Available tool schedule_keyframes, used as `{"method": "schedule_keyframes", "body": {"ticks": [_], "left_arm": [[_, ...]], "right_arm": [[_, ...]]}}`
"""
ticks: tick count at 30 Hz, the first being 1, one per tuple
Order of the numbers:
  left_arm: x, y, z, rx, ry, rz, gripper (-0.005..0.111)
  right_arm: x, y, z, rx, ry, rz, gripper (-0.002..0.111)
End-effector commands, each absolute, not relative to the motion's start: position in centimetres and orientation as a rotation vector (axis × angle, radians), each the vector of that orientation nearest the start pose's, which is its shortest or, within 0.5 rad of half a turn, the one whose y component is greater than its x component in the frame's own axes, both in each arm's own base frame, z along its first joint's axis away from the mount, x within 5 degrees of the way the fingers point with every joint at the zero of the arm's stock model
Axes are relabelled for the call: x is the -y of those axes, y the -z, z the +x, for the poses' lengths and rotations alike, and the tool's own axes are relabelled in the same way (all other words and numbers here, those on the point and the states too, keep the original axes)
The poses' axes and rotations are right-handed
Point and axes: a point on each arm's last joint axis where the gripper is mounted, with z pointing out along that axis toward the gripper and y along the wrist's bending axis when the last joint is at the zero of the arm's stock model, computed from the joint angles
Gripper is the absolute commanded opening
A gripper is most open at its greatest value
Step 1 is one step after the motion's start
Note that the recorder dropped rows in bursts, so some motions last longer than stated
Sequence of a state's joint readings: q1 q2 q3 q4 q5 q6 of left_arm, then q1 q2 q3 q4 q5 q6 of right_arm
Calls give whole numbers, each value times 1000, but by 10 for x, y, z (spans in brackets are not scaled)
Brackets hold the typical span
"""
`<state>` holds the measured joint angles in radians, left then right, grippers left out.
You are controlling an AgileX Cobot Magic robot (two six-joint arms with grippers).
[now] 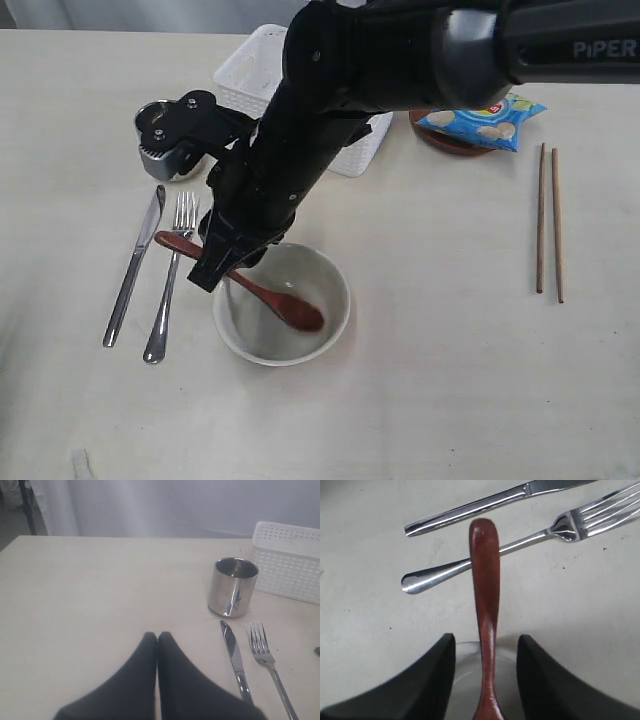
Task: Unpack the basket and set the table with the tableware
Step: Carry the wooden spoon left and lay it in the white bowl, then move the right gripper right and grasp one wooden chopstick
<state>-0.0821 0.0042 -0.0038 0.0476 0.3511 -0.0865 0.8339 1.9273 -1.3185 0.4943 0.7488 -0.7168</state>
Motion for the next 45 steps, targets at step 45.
{"method": "schedule_keyframes", "body": {"ticks": [45], "left_arm": [[3, -182, 53, -1826, 60, 31, 0]], "right_arm": [[-13, -129, 334, -2952, 138, 180, 30]]}}
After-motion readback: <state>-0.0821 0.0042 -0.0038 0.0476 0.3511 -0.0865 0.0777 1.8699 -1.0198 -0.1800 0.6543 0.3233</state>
